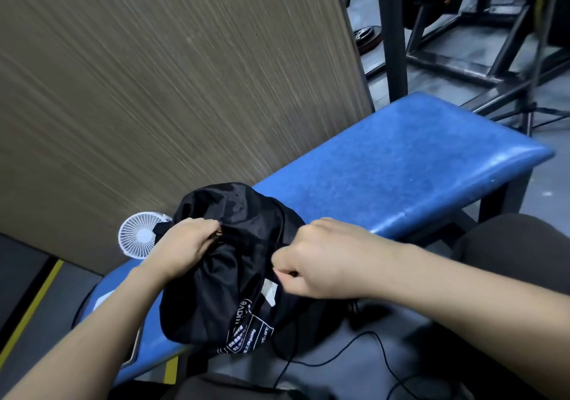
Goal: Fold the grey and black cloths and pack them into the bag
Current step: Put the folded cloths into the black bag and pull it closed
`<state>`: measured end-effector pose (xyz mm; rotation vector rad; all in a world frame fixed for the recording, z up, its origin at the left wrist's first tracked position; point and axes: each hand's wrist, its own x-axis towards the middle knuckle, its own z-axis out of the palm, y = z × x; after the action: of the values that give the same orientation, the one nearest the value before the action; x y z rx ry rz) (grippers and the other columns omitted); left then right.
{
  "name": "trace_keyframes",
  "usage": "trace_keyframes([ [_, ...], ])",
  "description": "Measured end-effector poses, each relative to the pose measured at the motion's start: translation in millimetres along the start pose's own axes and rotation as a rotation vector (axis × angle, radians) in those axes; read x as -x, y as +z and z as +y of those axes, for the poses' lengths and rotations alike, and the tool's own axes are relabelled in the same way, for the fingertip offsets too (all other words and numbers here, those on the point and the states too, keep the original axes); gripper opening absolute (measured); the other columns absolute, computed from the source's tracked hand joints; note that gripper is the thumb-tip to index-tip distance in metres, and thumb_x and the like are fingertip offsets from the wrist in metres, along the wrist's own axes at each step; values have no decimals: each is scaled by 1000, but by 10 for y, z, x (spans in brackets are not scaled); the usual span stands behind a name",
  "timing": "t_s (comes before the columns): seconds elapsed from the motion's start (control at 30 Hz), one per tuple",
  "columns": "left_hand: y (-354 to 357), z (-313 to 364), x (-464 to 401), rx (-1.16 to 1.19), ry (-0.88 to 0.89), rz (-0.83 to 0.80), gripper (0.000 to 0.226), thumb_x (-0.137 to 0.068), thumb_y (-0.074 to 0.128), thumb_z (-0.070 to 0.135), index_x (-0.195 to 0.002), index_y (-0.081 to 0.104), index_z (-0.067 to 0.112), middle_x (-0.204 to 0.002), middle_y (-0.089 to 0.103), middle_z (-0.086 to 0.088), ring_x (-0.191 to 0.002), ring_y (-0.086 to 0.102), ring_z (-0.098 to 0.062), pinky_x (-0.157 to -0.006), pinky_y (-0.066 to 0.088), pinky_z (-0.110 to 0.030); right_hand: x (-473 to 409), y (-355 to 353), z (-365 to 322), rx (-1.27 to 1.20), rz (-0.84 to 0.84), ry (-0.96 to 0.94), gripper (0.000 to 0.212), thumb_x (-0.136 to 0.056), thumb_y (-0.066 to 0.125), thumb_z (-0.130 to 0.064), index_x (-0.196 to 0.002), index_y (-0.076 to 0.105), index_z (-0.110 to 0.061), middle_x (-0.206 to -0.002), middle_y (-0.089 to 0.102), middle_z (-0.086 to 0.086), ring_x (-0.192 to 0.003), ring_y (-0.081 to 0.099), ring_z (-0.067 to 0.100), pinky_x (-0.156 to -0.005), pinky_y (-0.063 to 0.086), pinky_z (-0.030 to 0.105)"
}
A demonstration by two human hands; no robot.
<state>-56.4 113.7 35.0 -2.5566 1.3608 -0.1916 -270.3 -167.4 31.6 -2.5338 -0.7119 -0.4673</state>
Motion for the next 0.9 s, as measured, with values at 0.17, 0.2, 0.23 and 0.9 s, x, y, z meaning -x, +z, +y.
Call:
trace_keyframes([
  [0.17, 32, -255, 14, -58, -24, -9, 22, -94, 38, 37, -78, 44, 23, -71, 55, 0, -68, 57, -28, -62, 37, -31, 392, -103, 200, 193, 55, -64, 26, -73, 57, -32, -58, 39, -22, -39, 30, -1, -33, 31, 24, -38, 26, 21],
  [0.2, 48, -304, 10, -63, -28, -28, 24, -94, 37, 37, -78, 45, 22, -72, 55, 0, -69, 58, -27, -62, 35, -31, 463, -76, 212, 209, 60, -83, 31, -73, 60, -33, -60, 35, -22, -40, 38, 0, -33, 35, 26, -37, 29, 22],
  [0.23, 58, -354, 5, -72, -39, -48, 26, -94, 36, 39, -78, 46, 21, -73, 56, 1, -70, 59, -27, -63, 34, -31, 525, -56, 211, 212, 64, -101, 33, -75, 60, -32, -62, 32, -22, -41, 42, 1, -34, 38, 28, -37, 33, 24],
  [0.9, 6, -282, -75, -201, -47, -68, 31, -94, 34, 37, -80, 53, 16, -75, 59, -1, -69, 60, -27, -63, 45, -34, 500, -198, 203, 327, 70, -64, 20, -75, 41, -27, -59, 30, -20, -41, 22, 0, -34, 20, 28, -39, 19, 22],
])
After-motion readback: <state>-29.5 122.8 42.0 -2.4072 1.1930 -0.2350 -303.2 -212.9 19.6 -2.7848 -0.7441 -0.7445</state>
